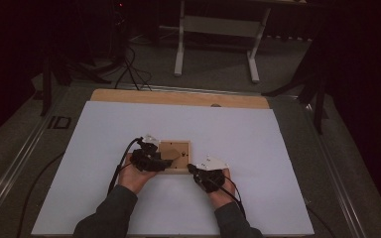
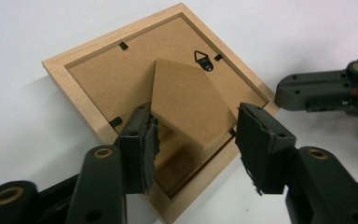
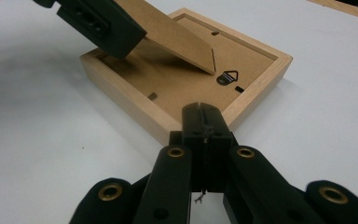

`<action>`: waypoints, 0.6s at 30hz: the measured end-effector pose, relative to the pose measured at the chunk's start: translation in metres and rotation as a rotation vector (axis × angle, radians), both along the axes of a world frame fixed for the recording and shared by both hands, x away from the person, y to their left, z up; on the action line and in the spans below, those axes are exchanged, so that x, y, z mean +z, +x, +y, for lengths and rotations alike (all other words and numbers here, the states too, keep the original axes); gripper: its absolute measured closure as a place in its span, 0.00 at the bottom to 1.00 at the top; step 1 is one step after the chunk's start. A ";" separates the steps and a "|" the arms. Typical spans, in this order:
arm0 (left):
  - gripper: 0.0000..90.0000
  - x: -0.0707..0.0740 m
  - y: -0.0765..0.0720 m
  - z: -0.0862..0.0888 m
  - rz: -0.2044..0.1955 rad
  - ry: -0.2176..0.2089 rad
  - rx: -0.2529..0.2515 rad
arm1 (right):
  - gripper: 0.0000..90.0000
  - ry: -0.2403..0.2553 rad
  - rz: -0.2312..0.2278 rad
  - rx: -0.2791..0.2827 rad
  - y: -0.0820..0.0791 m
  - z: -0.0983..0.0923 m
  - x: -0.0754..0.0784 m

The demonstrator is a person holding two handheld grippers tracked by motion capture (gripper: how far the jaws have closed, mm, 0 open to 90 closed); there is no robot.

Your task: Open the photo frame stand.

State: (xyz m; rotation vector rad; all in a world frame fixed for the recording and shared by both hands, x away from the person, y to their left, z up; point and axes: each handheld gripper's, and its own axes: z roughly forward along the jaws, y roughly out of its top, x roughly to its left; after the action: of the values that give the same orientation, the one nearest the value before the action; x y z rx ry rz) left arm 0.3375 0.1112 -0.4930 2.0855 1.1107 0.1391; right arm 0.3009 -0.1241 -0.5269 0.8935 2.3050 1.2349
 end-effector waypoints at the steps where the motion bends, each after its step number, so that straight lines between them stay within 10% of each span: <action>1: 0.53 -0.001 0.002 0.000 0.009 -0.007 0.006 | 1.00 0.000 0.000 0.000 0.000 0.000 0.000; 18: 0.54 0.000 0.017 -0.005 0.068 -0.053 0.029 | 1.00 0.000 0.003 0.001 0.000 0.000 0.000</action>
State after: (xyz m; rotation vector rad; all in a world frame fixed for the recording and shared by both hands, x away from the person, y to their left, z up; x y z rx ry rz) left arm 0.3541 0.1060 -0.4926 2.0410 1.1733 0.0531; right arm 0.3011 -0.1245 -0.5268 0.8941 2.3081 1.2348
